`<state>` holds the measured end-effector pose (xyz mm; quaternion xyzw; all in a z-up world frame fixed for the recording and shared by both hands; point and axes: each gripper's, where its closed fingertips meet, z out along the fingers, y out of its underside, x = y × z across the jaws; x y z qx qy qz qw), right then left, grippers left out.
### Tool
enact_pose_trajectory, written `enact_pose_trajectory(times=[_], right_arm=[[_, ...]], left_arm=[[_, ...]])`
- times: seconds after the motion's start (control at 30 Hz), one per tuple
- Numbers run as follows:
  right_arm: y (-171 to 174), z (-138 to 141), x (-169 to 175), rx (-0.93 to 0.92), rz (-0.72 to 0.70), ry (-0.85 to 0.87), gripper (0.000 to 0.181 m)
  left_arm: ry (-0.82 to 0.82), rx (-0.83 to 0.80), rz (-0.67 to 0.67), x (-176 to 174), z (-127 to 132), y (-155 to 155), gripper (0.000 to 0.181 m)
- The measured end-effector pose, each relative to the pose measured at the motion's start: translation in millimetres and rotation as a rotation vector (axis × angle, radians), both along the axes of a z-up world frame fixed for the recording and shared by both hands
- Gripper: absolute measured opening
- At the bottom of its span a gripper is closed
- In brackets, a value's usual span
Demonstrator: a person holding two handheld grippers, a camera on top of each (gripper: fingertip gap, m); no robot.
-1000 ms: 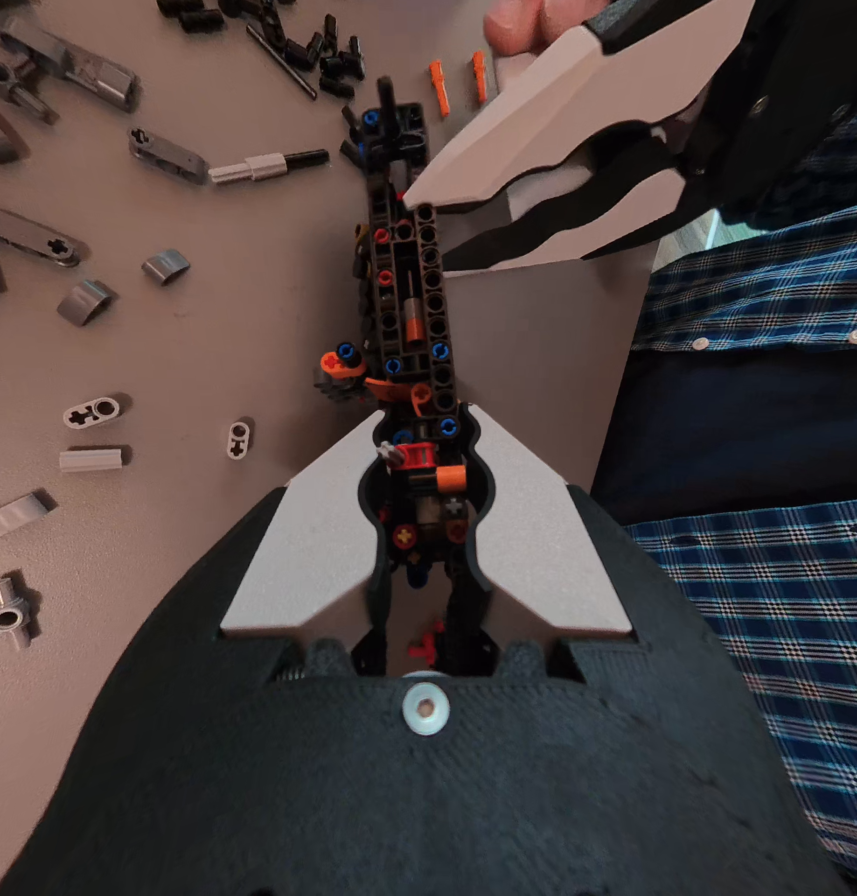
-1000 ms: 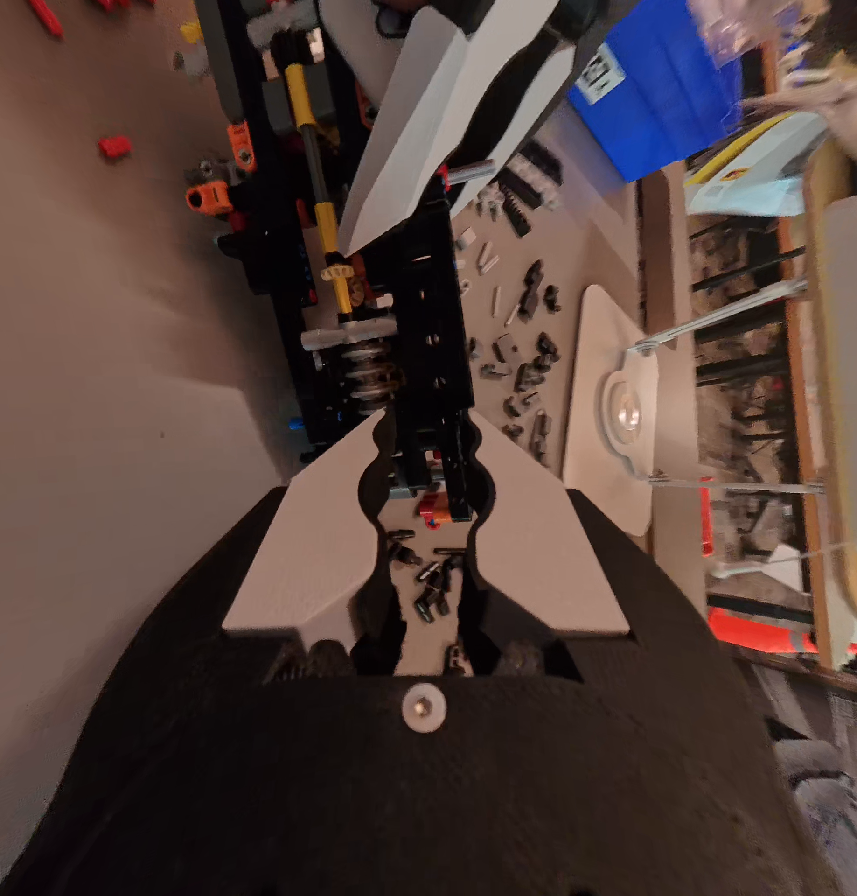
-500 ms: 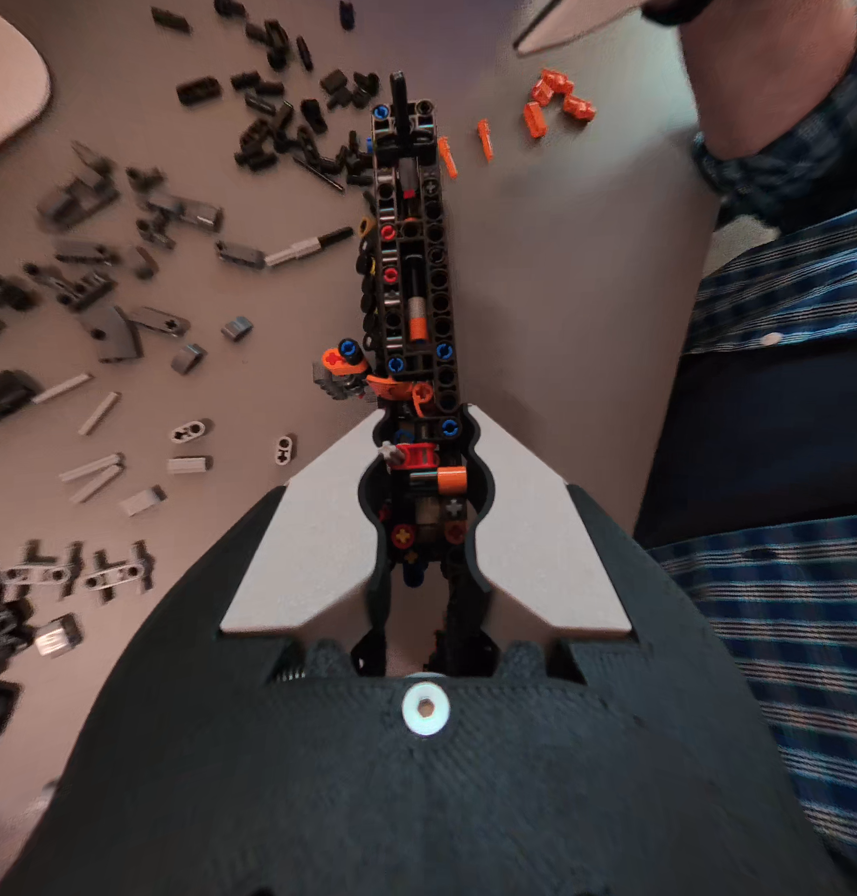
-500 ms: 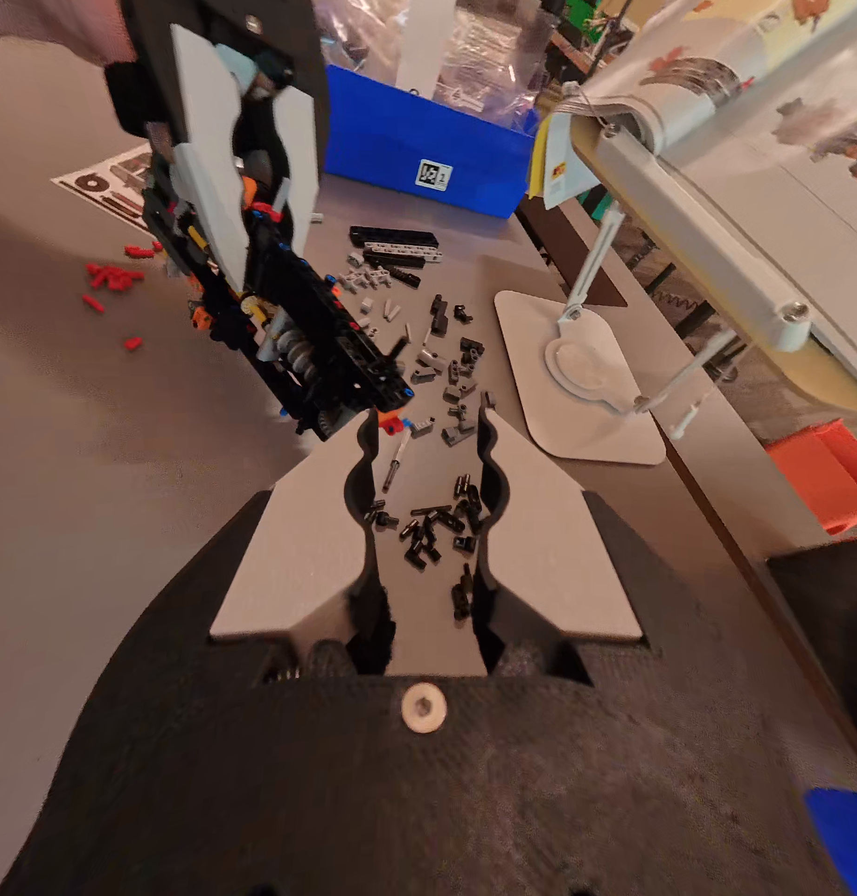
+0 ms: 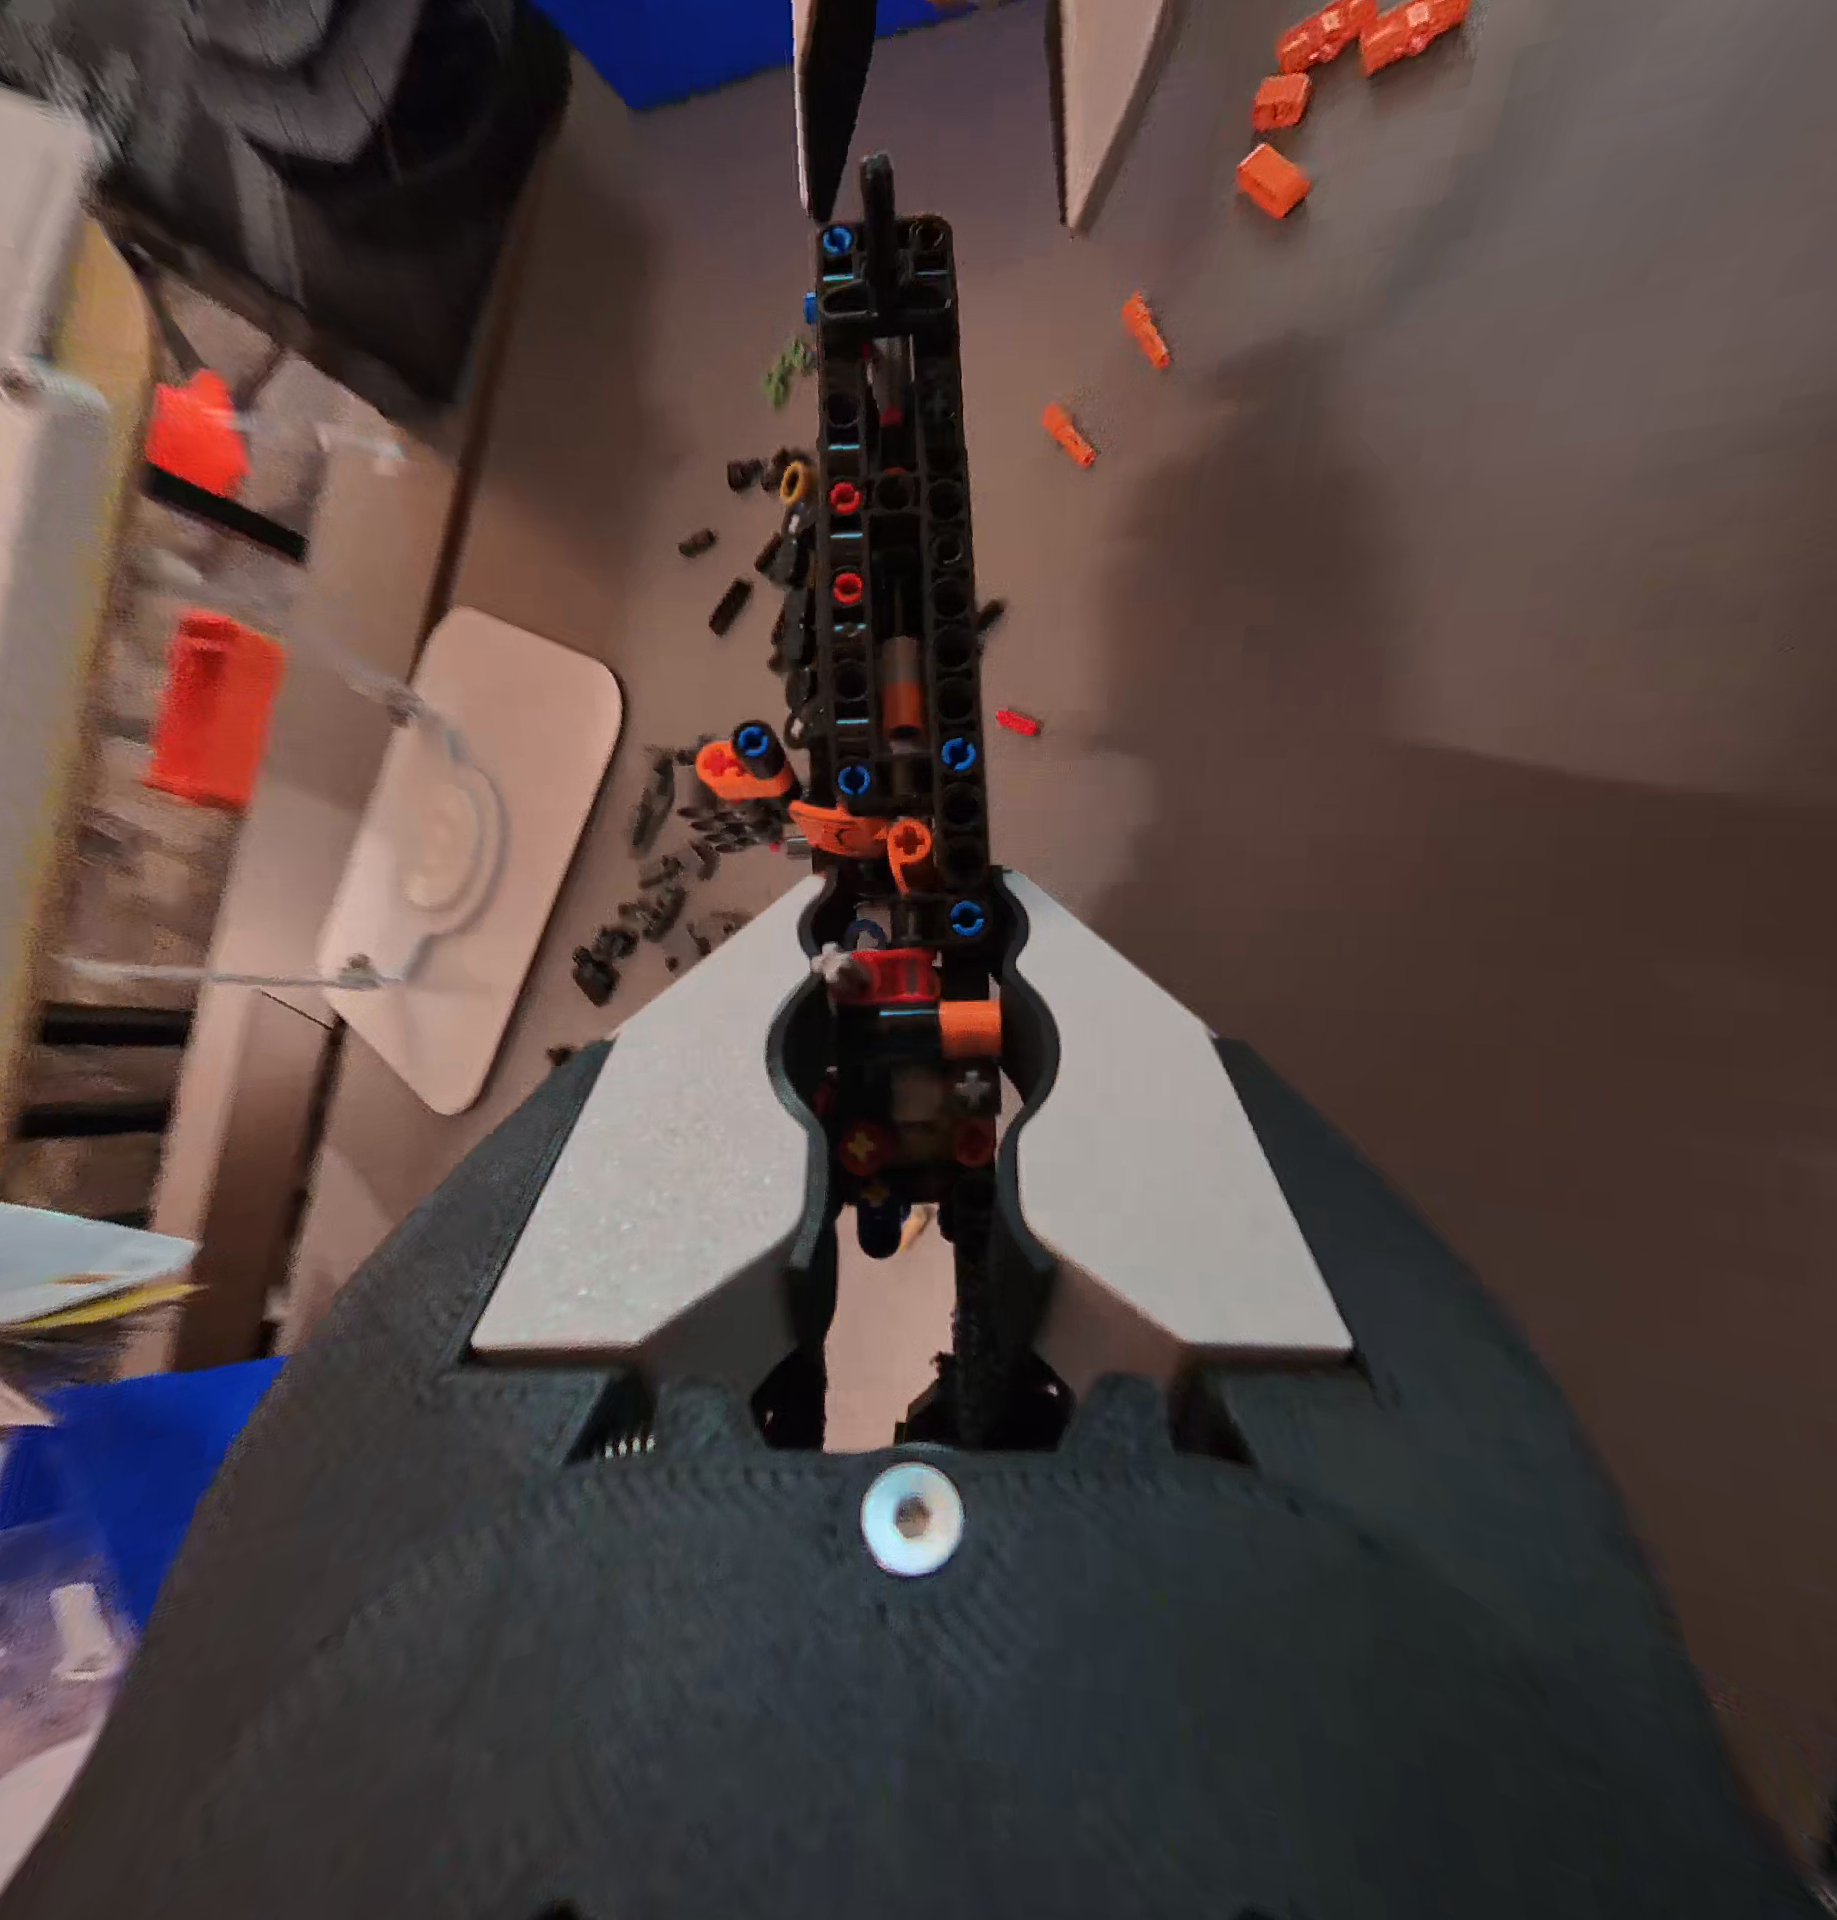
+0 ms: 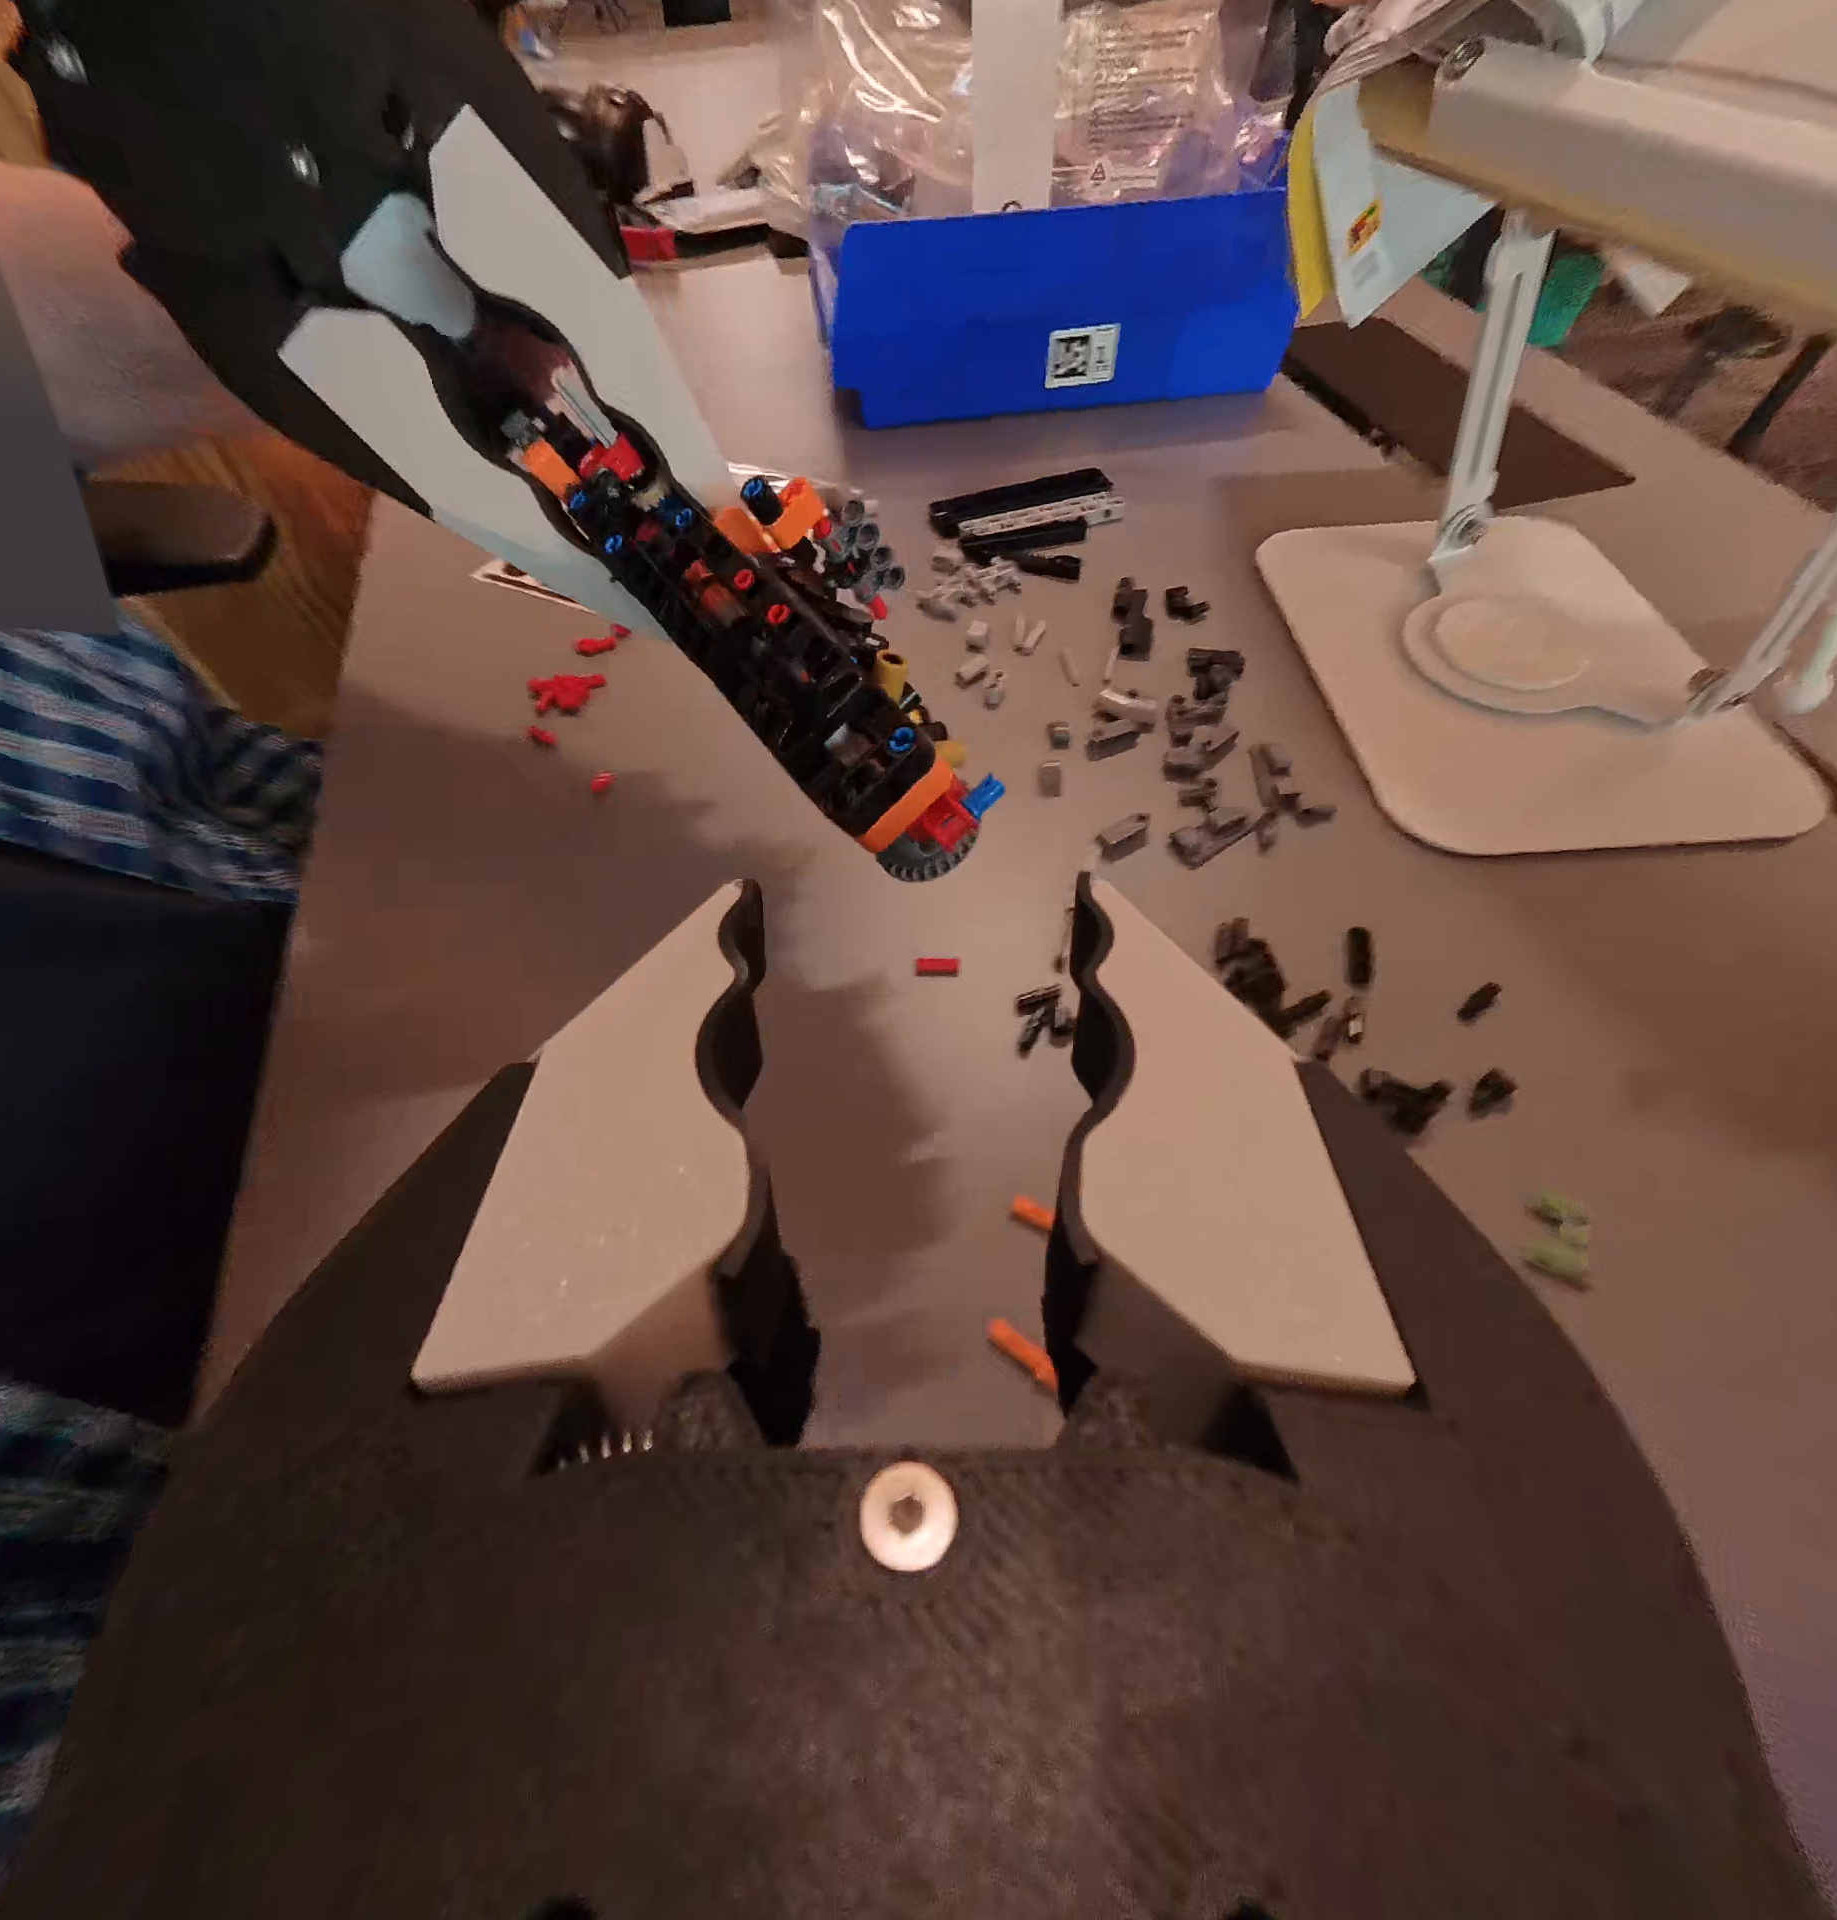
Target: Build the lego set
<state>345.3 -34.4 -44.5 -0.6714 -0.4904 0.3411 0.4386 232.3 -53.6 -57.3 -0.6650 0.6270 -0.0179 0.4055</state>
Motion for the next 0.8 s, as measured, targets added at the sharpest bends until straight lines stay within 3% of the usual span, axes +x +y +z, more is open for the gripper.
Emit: enact_pose_trajectory(times=[0.2,0.37,0.5,0.7,0.8], right_arm=[[-47,-16,23,-0.115,0.031,0.050,0.056],[-69,-41,34,-0.154,-0.018,0.033,0.051],[-73,-60,41,-0.136,-0.071,-0.011,0.044],[-80,-79,43,-0.128,-0.099,-0.072,0.040],[-80,-89,44,-0.109,-0.115,-0.137,0.042]], left_arm=[[0.077,0.238,-0.138,37,-17,-35,0.026],[0.117,0.401,-0.174,55,-40,-42,0.026],[0.170,0.447,-0.212,61,-65,-47,0.026],[0.203,0.525,-0.248,61,-72,-53,0.029],[0.220,0.498,-0.257,59,-83,-57,0.047]])
